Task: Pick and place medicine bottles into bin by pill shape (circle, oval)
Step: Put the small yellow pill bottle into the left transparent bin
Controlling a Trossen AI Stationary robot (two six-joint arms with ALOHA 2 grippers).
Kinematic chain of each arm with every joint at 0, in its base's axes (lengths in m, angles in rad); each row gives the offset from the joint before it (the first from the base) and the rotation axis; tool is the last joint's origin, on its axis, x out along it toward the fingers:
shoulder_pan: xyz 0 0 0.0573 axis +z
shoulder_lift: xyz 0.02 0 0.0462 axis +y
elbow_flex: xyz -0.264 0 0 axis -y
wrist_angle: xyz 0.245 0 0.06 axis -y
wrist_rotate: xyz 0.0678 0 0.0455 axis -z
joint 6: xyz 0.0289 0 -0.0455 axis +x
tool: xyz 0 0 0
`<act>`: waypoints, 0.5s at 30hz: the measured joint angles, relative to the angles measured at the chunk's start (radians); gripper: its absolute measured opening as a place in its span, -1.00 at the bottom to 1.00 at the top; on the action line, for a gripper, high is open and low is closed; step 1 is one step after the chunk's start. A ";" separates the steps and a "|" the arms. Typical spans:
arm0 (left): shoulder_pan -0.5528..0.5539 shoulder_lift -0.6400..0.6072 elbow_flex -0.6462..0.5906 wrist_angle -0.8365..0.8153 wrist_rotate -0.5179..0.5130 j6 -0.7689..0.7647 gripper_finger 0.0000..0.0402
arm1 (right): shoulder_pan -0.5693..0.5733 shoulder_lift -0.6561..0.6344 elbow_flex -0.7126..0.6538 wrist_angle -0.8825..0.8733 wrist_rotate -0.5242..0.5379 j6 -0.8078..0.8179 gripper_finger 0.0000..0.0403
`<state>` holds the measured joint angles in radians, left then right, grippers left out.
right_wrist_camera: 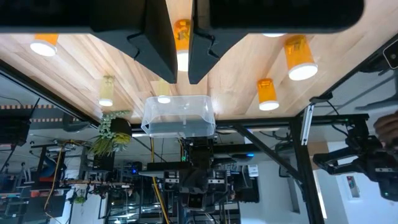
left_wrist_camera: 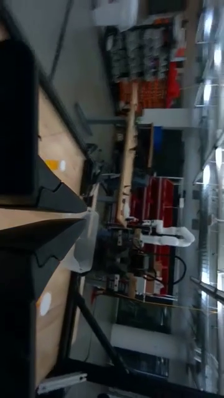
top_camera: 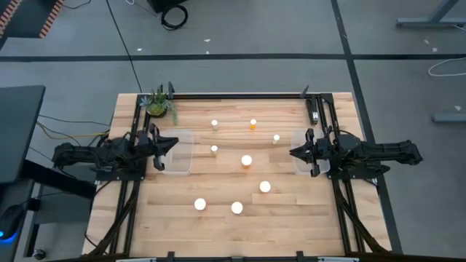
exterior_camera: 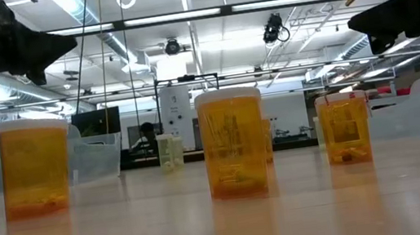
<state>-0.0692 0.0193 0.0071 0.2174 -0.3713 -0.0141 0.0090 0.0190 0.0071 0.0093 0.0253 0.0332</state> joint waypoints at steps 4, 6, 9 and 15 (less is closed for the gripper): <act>0.000 0.000 0.000 0.040 0.000 0.028 -0.84 | 0.000 0.000 0.000 0.000 0.000 0.000 -0.77; 0.000 0.000 0.000 0.041 0.000 0.015 -0.86 | 0.000 0.000 0.000 0.000 0.000 0.000 -0.77; 0.000 0.000 0.000 0.041 0.000 -0.035 -0.87 | 0.000 0.000 0.000 0.000 0.000 0.000 -0.77; 0.000 0.000 0.000 0.040 -0.001 -0.141 -0.87 | 0.000 0.000 0.000 0.000 0.000 0.000 -0.77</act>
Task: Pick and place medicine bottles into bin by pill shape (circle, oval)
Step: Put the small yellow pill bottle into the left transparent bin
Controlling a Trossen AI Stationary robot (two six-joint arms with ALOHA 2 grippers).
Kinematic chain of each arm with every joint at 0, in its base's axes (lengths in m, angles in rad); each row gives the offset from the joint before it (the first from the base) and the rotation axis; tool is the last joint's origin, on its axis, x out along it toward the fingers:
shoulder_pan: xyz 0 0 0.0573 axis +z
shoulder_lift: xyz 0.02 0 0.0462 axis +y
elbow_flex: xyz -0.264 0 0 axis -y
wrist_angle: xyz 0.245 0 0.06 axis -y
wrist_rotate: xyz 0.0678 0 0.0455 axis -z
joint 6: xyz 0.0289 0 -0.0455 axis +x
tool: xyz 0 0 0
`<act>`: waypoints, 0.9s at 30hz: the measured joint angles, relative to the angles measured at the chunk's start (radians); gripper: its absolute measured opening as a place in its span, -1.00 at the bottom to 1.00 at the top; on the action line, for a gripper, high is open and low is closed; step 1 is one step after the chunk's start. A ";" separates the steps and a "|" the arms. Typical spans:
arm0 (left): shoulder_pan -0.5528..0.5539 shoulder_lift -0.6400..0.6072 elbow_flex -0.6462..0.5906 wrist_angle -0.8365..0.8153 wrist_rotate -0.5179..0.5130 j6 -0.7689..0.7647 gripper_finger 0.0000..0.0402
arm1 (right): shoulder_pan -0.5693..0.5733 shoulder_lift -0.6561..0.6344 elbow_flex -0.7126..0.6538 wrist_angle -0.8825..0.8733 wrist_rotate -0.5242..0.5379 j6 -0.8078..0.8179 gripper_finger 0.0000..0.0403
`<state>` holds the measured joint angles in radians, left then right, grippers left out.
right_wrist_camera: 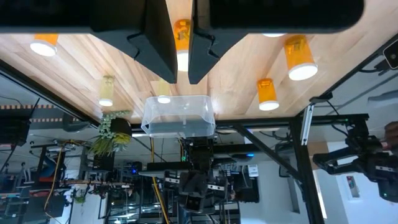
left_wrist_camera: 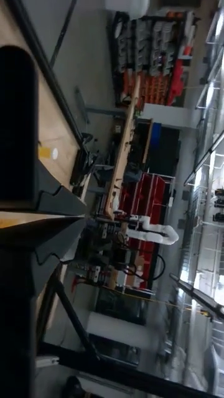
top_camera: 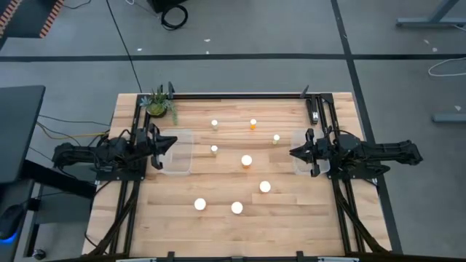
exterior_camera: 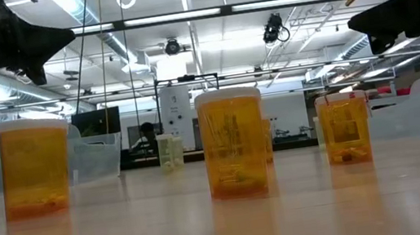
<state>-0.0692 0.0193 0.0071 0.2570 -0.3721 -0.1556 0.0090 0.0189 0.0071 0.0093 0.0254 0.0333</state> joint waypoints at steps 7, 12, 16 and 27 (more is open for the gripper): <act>0.021 0.041 0.021 -0.075 -0.001 -0.060 -0.89 | 0.000 0.000 0.000 0.000 0.000 0.000 -0.77; 0.059 0.142 0.047 -0.080 0.000 -0.097 -0.91 | 0.000 0.000 0.000 0.000 0.000 0.000 -0.77; 0.081 0.238 0.071 -0.074 0.000 -0.116 -0.85 | 0.000 0.000 0.000 0.000 0.000 0.000 -0.77; 0.120 0.451 0.150 -0.140 0.036 -0.174 -0.80 | 0.000 0.000 0.000 0.000 0.000 0.000 -0.77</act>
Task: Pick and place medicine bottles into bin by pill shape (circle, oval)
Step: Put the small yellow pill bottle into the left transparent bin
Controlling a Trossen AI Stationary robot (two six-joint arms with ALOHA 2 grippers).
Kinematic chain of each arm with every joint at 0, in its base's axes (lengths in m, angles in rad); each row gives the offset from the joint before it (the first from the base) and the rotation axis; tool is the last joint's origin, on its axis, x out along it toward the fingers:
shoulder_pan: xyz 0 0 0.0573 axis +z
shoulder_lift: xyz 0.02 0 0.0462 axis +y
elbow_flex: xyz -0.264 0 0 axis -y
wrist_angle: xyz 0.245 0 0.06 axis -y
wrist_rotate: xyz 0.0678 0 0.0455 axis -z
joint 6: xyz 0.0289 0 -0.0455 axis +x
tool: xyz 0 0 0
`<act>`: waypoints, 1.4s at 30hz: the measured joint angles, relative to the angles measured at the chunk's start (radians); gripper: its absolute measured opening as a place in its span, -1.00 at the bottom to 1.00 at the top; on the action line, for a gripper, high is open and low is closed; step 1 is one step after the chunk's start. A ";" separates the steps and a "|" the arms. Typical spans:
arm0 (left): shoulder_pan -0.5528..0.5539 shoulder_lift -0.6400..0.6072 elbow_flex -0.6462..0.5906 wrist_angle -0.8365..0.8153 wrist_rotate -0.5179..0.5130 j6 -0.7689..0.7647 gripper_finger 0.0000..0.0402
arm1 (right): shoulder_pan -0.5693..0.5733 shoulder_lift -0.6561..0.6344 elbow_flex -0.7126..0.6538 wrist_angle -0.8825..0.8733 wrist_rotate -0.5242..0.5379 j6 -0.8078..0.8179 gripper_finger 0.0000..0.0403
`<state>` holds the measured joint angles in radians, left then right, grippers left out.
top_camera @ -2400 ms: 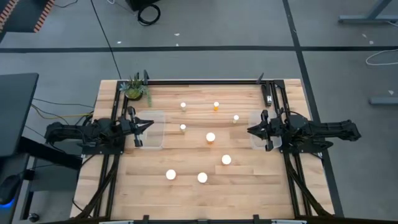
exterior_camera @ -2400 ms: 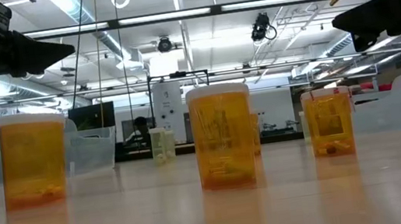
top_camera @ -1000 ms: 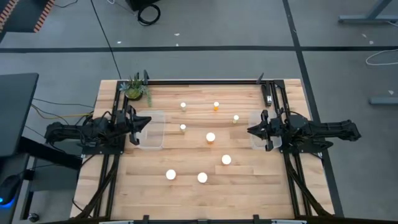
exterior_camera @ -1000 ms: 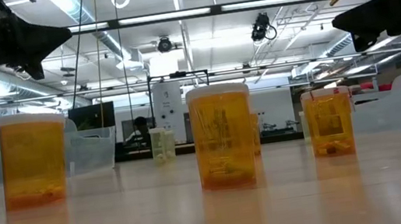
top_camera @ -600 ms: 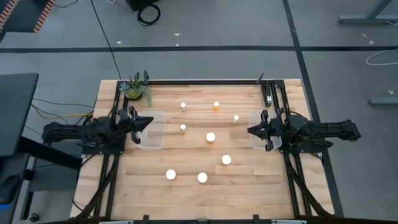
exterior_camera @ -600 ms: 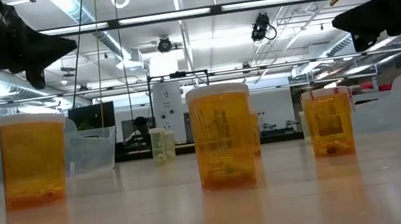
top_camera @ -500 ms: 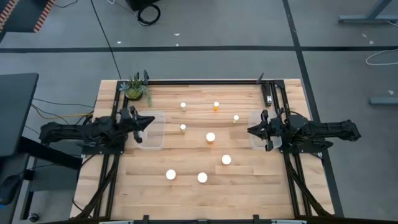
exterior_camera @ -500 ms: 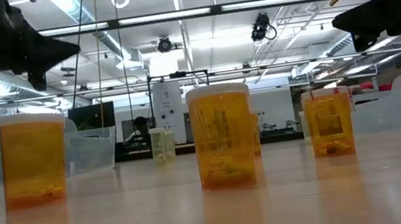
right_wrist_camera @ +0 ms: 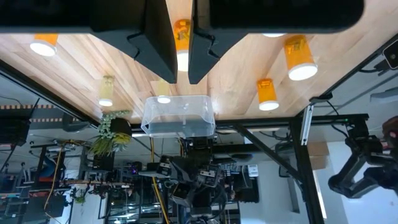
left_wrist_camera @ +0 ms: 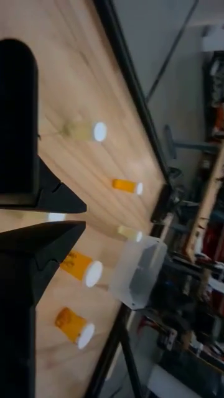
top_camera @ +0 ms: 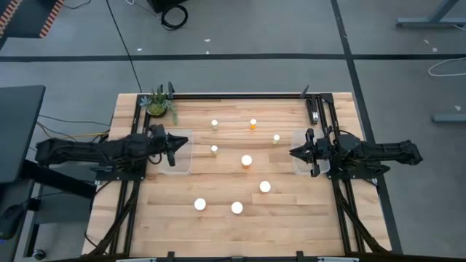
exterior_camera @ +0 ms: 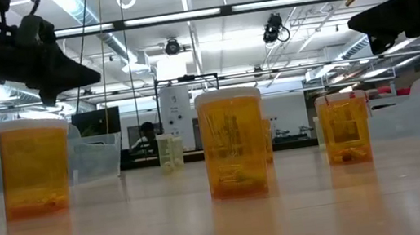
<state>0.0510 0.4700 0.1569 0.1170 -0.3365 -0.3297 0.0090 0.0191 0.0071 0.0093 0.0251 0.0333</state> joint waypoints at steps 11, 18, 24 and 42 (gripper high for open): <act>0.048 0.155 0.118 -0.080 0.057 -0.001 -0.77 | 0.000 0.000 0.000 0.000 0.000 0.000 -0.77; 0.103 0.247 0.183 -0.119 0.147 0.009 -0.77 | 0.000 0.000 0.000 0.000 0.000 0.000 -0.77; 0.146 0.323 0.234 -0.154 0.199 0.012 -0.76 | 0.000 0.000 0.000 0.000 0.000 0.000 -0.77; 0.275 0.573 0.411 -0.228 0.390 0.051 -0.54 | 0.000 0.000 0.000 0.000 0.000 0.000 -0.77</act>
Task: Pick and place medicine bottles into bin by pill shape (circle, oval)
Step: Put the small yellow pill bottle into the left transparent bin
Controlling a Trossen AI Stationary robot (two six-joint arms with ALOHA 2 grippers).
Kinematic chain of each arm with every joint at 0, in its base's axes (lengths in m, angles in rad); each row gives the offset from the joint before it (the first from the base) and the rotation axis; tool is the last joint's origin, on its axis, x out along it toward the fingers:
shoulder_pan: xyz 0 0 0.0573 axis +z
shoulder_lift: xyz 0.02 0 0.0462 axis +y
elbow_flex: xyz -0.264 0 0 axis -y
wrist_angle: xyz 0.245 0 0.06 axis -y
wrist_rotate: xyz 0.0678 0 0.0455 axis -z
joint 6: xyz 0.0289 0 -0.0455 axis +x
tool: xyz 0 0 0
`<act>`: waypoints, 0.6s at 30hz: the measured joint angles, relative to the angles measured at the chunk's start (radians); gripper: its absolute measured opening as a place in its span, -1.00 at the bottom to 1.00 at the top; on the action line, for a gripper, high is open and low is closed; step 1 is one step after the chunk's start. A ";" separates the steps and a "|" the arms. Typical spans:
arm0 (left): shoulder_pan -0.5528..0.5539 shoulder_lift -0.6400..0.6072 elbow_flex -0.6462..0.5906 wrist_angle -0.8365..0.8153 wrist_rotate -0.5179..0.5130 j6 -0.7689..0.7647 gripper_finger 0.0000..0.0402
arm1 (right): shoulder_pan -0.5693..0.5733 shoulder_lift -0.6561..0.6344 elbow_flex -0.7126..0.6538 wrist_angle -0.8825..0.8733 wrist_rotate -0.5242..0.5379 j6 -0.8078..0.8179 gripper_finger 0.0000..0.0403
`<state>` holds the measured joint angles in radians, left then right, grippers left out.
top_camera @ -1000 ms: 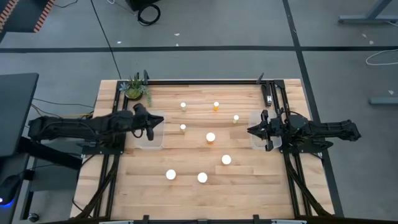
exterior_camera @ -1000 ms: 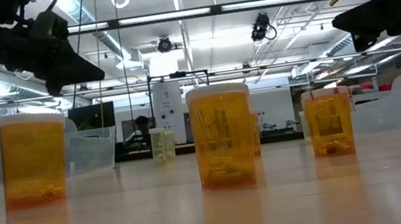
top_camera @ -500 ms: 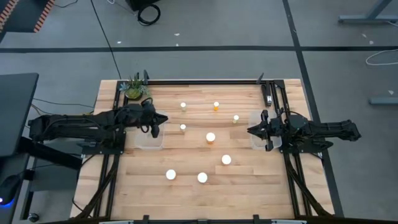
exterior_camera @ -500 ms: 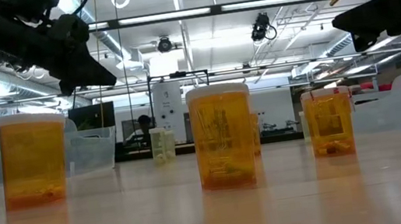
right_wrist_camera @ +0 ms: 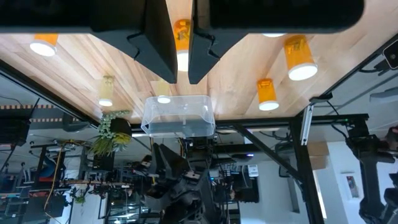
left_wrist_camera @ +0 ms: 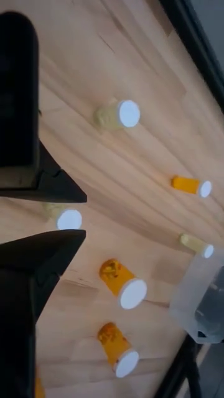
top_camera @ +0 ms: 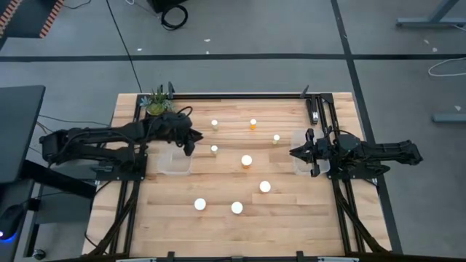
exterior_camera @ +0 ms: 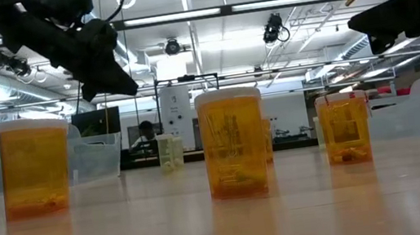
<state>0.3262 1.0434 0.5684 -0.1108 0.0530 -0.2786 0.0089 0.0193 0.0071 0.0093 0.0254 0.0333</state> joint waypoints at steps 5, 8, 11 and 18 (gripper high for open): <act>0.016 0.084 0.067 -0.044 0.031 0.025 -0.50 | 0.000 0.000 0.000 0.000 0.000 0.000 -0.77; 0.020 0.134 0.113 -0.064 0.050 0.035 -0.50 | 0.000 0.000 0.000 0.000 0.000 0.000 -0.77; 0.020 0.181 0.162 -0.112 0.051 0.055 -0.50 | 0.000 0.000 0.000 0.000 0.000 0.000 -0.77; 0.020 0.281 0.286 -0.207 0.052 0.089 -0.44 | 0.000 0.000 0.000 0.000 0.000 0.000 -0.77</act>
<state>0.3458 1.3242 0.8549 -0.3181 0.1047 -0.1894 0.0088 0.0193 0.0071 0.0093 0.0252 0.0330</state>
